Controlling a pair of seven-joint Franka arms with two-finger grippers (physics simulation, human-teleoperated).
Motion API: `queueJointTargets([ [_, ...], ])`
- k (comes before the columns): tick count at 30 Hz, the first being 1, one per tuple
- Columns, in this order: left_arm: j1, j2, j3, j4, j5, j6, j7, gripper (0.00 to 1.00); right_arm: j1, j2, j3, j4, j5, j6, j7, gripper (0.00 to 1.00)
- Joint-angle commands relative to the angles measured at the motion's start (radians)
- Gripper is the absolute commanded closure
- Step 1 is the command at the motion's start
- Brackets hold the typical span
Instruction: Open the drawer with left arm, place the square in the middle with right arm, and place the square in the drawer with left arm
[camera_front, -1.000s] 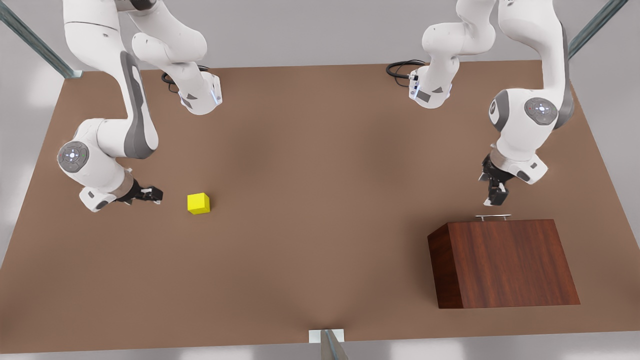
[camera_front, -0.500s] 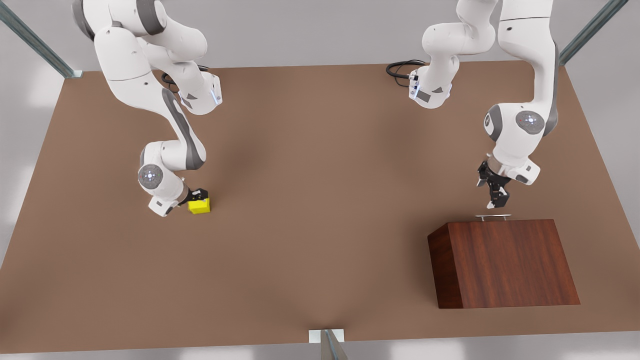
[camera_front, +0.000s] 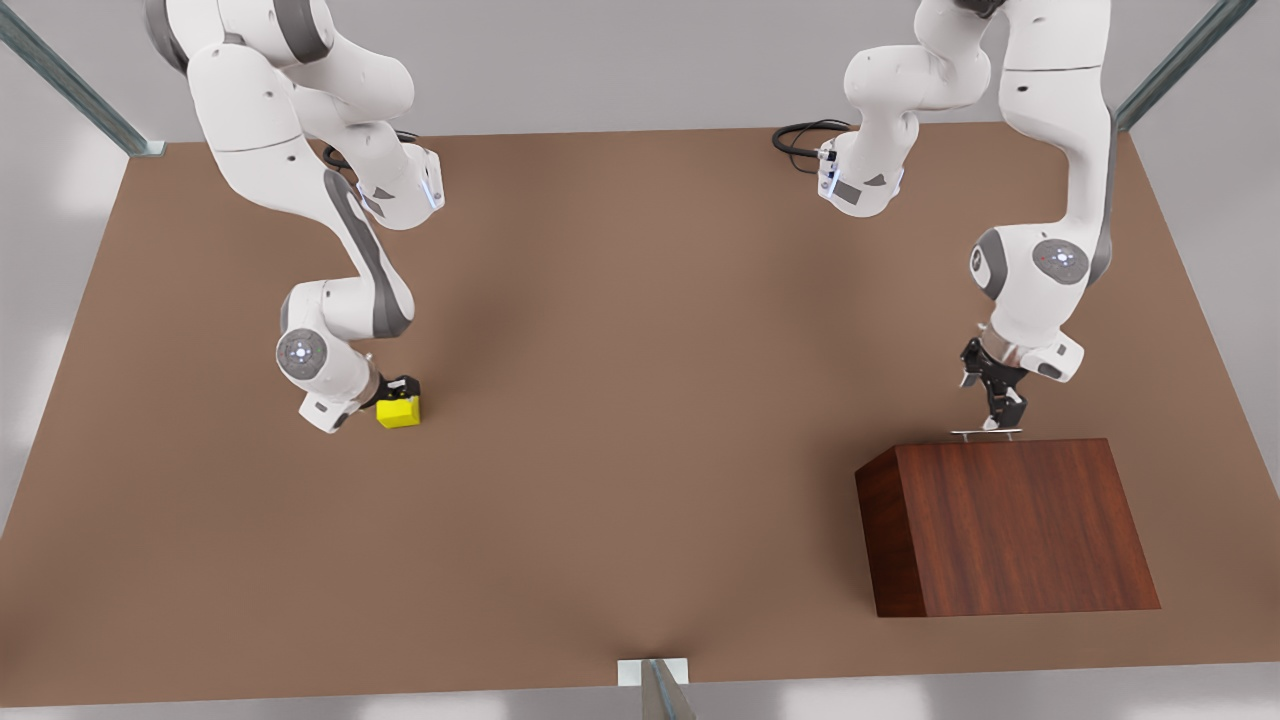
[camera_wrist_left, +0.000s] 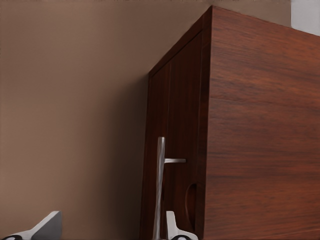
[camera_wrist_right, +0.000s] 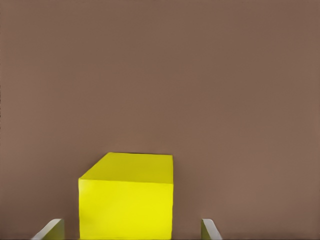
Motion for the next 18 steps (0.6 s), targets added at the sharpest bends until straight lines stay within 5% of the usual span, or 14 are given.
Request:
queueJointTargets([
  [1,-0.005,0.002,0.000,0.000,0.001,0.000,0.000,0.00,0.000,0.000,0.000,0.000,0.000,0.000,0.000,0.00],
  [13,-0.005,0.071,0.008,0.015,0.003,0.035,0.000,0.00,0.000,0.097,0.009,-0.032,0.005,0.124,0.078,0.00],
  [18,-0.004,0.089,0.009,0.020,0.003,0.048,0.000,0.00,0.000,0.101,0.014,-0.031,0.005,0.121,0.080,0.30],
])
